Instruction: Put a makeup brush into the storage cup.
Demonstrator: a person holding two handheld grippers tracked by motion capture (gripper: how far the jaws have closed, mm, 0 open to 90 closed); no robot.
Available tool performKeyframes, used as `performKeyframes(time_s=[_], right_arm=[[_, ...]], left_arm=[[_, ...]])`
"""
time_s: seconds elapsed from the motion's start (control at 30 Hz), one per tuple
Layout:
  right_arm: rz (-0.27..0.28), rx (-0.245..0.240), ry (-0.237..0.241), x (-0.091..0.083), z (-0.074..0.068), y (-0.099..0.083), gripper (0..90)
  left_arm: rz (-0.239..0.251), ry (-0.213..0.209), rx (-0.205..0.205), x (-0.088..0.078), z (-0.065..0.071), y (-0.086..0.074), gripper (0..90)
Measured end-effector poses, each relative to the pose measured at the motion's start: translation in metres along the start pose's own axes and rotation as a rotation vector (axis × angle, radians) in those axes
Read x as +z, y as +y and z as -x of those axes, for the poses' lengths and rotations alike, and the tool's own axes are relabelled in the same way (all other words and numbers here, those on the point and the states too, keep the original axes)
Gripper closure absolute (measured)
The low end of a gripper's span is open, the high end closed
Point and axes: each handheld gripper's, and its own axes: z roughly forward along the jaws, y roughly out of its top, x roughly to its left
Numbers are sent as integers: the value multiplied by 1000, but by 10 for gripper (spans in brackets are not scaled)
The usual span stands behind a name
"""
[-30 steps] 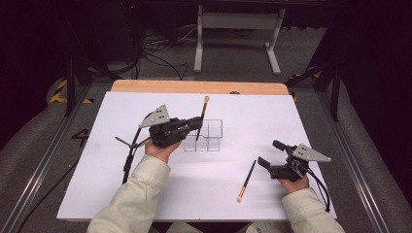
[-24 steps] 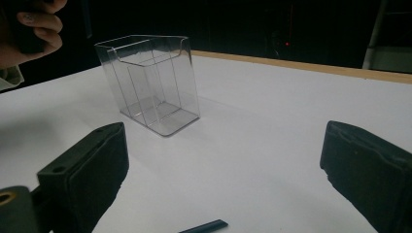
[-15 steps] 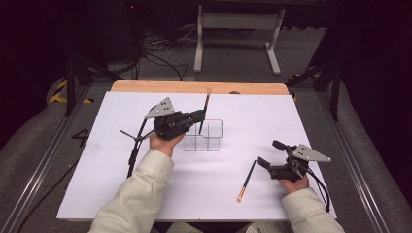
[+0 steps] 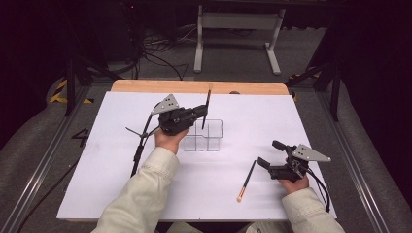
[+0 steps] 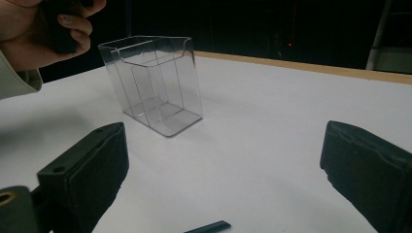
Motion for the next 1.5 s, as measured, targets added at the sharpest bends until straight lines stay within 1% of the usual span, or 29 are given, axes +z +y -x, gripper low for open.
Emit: performKeyframes(time_s=[0.07,0.1,0.2,0.23,0.3,0.5,0.6,0.63,0.87,0.97,1.07,1.2,1.3,1.5], right_arm=[[0,-1,0,0,0,0,39],[0,1,1,0,0,0,39],[0,1,3,0,0,0,39],[0,0,4,0,0,0,39],[0,0,3,0,0,0,39],[2,-1,5,0,0,0,39],[2,-2,6,0,-1,0,39],[2,-2,6,0,-1,0,39],[2,-2,7,0,0,0,39],[2,-2,7,0,0,0,39],[1,-1,8,0,0,0,39],[0,4,8,0,0,0,39],[0,4,8,0,0,0,39],[-1,5,8,0,0,0,39]], left_arm=[[-7,5,-5,1,-1,-1,823],[-14,22,-1,1,-1,-2,823],[2,45,-5,1,-1,-6,823],[4,56,1,2,0,-8,823],[-9,60,10,3,0,-12,823],[-17,65,7,3,-2,-19,822],[-18,82,12,2,-3,-22,822],[-28,78,5,3,-3,-22,823],[-36,69,-1,4,-4,-28,822],[-42,71,-4,4,-4,-29,822],[-52,71,-24,4,-4,-31,822],[-57,66,-29,5,-5,-35,822],[-66,63,-41,5,-6,-37,821],[-70,65,-34,5,-4,-37,820]])
